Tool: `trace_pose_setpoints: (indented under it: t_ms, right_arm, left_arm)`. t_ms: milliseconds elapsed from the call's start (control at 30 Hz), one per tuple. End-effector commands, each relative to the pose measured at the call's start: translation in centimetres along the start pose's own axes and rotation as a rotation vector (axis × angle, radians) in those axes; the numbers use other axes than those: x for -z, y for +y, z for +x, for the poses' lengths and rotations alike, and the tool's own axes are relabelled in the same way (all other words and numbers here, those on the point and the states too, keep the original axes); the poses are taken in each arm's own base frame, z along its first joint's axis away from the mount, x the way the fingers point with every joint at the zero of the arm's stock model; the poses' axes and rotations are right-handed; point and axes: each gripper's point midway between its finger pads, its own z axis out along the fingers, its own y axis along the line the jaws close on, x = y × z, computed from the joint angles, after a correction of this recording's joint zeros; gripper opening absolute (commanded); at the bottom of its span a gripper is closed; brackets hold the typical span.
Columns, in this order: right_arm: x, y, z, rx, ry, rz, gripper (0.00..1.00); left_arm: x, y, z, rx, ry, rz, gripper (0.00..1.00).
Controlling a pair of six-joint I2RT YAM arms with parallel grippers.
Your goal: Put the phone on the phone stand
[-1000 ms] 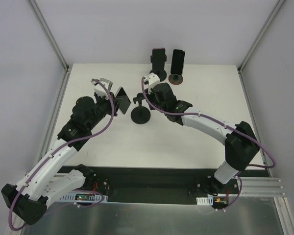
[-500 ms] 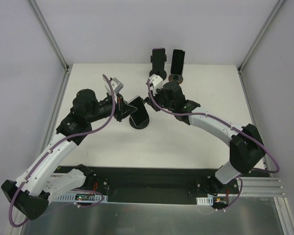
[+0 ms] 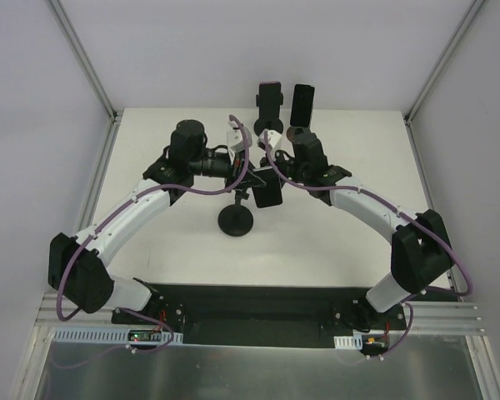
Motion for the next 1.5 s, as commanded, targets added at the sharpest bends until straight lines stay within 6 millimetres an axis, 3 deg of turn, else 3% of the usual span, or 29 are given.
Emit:
trace_pose_setpoints:
  t_ms: [0, 200, 433, 833, 1033, 1133, 1167, 1233, 1267, 1300, 1333, 1400, 1467]
  right_arm:
    - [0.4, 2.2, -3.4, 0.077, -0.092, -0.134, 0.01]
    - [0.5, 2.1, -3.3, 0.079, -0.088, -0.149, 0.01]
    - [0.8, 2.0, -3.0, 0.070, -0.089, -0.168, 0.01]
    - [0.9, 2.6, -3.2, 0.066, -0.092, -0.213, 0.01]
    - [0.5, 1.9, -3.5, 0.030, -0.088, -0.181, 0.01]
    - [0.3, 0.1, -3.5, -0.003, -0.084, -0.072, 0.01]
    - [0.4, -0.6, -3.7, -0.014, -0.089, -0.032, 0.01]
    - [0.6, -1.9, -3.9, -0.051, -0.111, 0.059, 0.01]
    - [0.8, -2.1, -4.2, -0.073, -0.125, 0.083, 0.01]
    - [1.1, -2.4, -5.0, -0.077, -0.155, 0.107, 0.01]
    - [1.1, -1.8, -5.3, -0.101, -0.163, 0.108, 0.01]
    - [1.4, -2.0, -5.8, -0.107, -0.184, 0.181, 0.01]
    - [1.1, -0.8, -5.9, -0.125, -0.192, 0.214, 0.01]
  left_arm:
    - [-0.7, -0.6, -4.2, -0.230, -0.073, 0.116, 0.00]
    - [-1.0, 1.1, -3.2, -0.251, -0.015, 0.104, 0.00]
    - [0.2, 3.2, -1.9, -0.238, 0.038, 0.059, 0.00]
    - [0.4, 3.8, -0.4, -0.298, 0.084, 0.047, 0.00]
    - [1.0, 5.7, 1.0, -0.380, 0.164, -0.106, 0.00]
    - [2.3, 7.6, 1.0, -0.361, 0.210, -0.282, 0.00]
    - [3.2, 8.3, 0.3, -0.360, 0.207, -0.368, 0.00]
    - [5.4, 10.6, 1.0, -0.273, 0.235, -0.591, 0.00]
    - [6.5, 10.7, -0.6, -0.299, 0.181, -0.672, 0.00]
    - [7.2, 11.1, 1.1, -0.240, 0.176, -0.738, 0.00]
    - [8.4, 11.6, 1.1, -0.229, 0.150, -0.825, 0.00]
    - [9.3, 10.7, 0.3, -0.221, 0.006, -0.880, 0.00]
    - [11.0, 10.5, -0.8, -0.206, -0.088, -0.974, 0.00]
